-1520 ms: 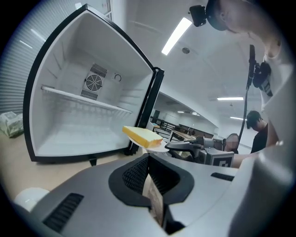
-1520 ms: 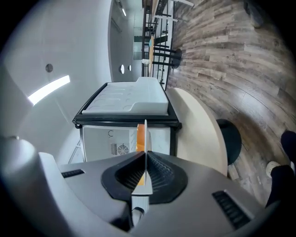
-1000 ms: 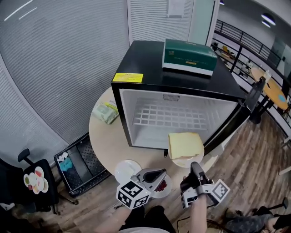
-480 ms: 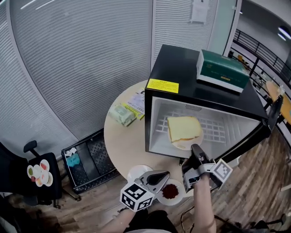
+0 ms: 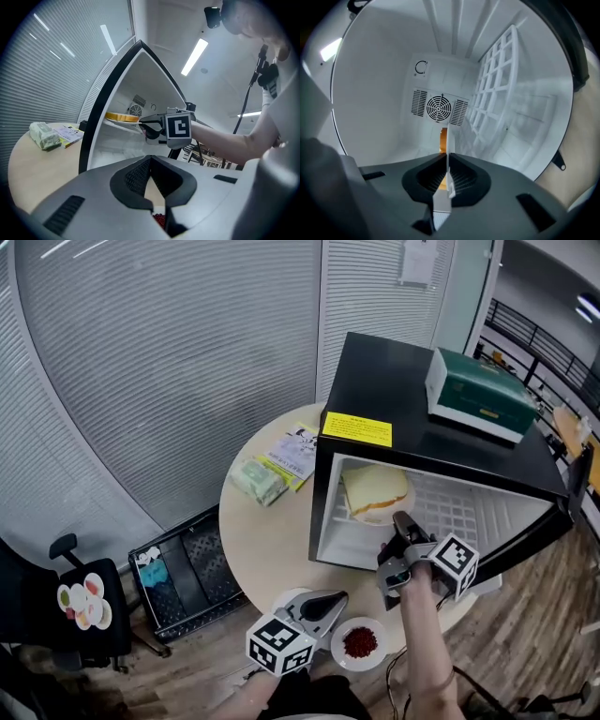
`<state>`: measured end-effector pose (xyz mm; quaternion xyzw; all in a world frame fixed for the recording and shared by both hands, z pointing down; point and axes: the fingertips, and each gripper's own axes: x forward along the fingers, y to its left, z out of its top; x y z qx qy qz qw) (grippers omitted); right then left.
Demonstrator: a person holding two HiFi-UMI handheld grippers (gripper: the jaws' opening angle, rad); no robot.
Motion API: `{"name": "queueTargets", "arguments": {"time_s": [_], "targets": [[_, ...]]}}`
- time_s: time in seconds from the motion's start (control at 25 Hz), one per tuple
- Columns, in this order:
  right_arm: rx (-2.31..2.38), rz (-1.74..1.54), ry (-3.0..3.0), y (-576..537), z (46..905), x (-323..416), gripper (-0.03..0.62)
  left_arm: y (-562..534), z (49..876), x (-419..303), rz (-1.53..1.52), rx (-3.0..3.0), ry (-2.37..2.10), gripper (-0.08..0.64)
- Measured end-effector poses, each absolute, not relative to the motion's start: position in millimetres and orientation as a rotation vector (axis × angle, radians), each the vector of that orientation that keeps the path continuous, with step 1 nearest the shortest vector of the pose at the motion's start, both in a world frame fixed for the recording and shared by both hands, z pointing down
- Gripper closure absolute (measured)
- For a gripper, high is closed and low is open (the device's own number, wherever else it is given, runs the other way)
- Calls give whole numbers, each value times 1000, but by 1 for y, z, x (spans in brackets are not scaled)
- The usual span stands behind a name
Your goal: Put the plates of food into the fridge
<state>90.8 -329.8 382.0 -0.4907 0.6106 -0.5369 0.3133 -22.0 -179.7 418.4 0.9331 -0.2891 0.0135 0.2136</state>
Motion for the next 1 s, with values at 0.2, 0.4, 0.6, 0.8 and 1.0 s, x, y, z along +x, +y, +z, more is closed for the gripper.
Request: {"name": "queueTargets", "arguments": {"time_s": [0.2,0.4,0.6,0.8,1.0], "targets": [[-1456,-1330,1717,-339,379,97,572,-183,419,-21,30,2580,-780,555],[-1790,-1144,2001,-344,375,95,553,-185,418,-19,18,2580,-765,555],[-2043,-919,2238,-344,376,90,498,-185,418,-20,7,2574,-767,555],[-2052,-880,2351,-343,382,81,362,-182,418,-24,3,2565,-778,555],[-2188,-687,2515,-341,384,77,338,-181,419,-25,0,2560,-780,555]]}}
